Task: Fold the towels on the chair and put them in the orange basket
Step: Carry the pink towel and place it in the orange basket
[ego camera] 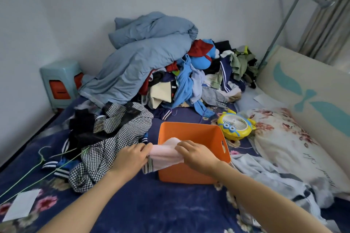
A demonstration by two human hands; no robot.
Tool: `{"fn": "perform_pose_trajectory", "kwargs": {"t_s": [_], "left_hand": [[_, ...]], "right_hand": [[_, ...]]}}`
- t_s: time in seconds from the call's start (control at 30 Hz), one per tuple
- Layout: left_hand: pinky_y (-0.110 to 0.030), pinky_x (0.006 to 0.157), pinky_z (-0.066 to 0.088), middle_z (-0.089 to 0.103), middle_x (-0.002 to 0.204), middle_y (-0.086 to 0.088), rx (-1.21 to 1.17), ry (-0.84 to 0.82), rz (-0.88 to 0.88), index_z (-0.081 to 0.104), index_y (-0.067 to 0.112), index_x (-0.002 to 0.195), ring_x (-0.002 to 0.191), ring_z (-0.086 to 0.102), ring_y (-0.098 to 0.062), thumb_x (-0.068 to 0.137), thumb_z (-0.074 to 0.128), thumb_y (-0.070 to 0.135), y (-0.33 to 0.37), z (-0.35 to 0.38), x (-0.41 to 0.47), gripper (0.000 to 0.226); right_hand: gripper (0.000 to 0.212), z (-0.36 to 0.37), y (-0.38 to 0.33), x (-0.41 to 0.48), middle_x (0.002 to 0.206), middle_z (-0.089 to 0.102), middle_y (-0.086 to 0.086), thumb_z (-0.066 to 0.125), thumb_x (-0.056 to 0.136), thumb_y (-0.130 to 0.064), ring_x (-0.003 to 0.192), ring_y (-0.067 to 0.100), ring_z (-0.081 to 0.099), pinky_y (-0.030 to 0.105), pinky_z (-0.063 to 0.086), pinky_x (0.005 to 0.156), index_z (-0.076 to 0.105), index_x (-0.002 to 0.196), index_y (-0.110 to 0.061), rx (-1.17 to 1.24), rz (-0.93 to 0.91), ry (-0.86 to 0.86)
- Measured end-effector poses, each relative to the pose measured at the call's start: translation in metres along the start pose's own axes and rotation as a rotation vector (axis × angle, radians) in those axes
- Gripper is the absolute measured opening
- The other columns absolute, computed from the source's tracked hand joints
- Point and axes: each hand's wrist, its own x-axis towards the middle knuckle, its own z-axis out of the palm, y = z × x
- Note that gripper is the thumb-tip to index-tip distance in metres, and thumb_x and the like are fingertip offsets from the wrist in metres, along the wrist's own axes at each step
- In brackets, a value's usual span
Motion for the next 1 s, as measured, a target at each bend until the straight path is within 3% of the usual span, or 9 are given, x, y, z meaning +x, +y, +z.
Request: {"fn": "perform_pose_trajectory", "kwargs": {"t_s": [0.17,0.37,0.5,0.7,0.8,0.9,1.0], "left_hand": [[-0.022,0.04,0.048,0.066,0.069,0.003,-0.052,0.019,0.06,0.046,0.017,0.101,0.053,0.063,-0.014,0.041,0.089,0.022,-0.025,0.035,0.055,0.074],[-0.02,0.038,0.045,0.065,0.069,0.002,-0.106,-0.013,0.115,0.047,0.016,0.099,0.05,0.061,-0.015,0.044,0.088,0.022,-0.022,0.073,0.105,0.069],[-0.019,0.038,0.042,0.065,0.068,0.002,-0.086,-0.077,0.172,0.06,0.014,0.096,0.049,0.06,-0.015,0.043,0.089,0.024,-0.015,0.1,0.14,0.061],[-0.02,0.039,0.045,0.063,0.065,0.003,-0.067,-0.29,0.193,0.059,0.015,0.098,0.051,0.061,-0.016,0.042,0.088,0.026,-0.006,0.167,0.182,0.064],[-0.022,0.047,0.046,0.064,0.062,0.005,-0.012,-0.389,0.234,0.069,0.018,0.088,0.055,0.061,-0.017,0.044,0.084,0.024,0.0,0.203,0.192,0.047],[-0.024,0.051,0.044,0.062,0.059,0.006,0.012,-0.448,0.251,0.067,0.019,0.081,0.058,0.059,-0.018,0.052,0.07,0.022,0.005,0.238,0.195,0.029],[-0.024,0.053,0.045,0.064,0.061,0.005,0.006,-0.605,0.223,0.07,0.018,0.081,0.06,0.06,-0.019,0.042,0.082,0.021,0.009,0.263,0.187,0.041]], "right_hand": [[0.036,0.012,0.037,0.018,0.095,0.067,0.007,0.039,0.068,-0.011,0.08,0.024,0.066,0.026,0.052,0.05,0.05,0.103,-0.011,0.0,0.119,0.015],[0.033,0.026,0.075,0.013,0.095,0.069,0.007,0.04,0.07,-0.015,0.081,0.023,0.068,0.024,0.053,0.053,0.047,0.102,-0.014,0.042,0.261,0.033],[0.032,0.041,0.111,0.006,0.094,0.07,0.004,0.038,0.07,-0.017,0.079,0.02,0.068,0.019,0.05,0.051,0.047,0.101,-0.016,0.042,0.324,0.007],[0.031,0.094,0.168,-0.005,0.094,0.069,0.006,0.047,0.07,-0.014,0.077,0.022,0.068,0.02,0.052,0.05,0.051,0.101,-0.015,0.157,0.423,-0.066],[0.034,0.127,0.185,-0.011,0.091,0.07,0.006,0.058,0.064,-0.012,0.072,0.022,0.068,0.022,0.053,0.048,0.057,0.098,-0.014,0.227,0.471,-0.144],[0.031,0.163,0.199,-0.019,0.091,0.07,0.009,0.061,0.063,-0.009,0.071,0.025,0.068,0.027,0.053,0.046,0.063,0.094,-0.009,0.301,0.524,-0.217],[0.031,0.194,0.197,-0.027,0.09,0.069,0.01,0.06,0.063,-0.007,0.07,0.028,0.067,0.027,0.051,0.044,0.065,0.094,-0.006,0.356,0.55,-0.315]]}}
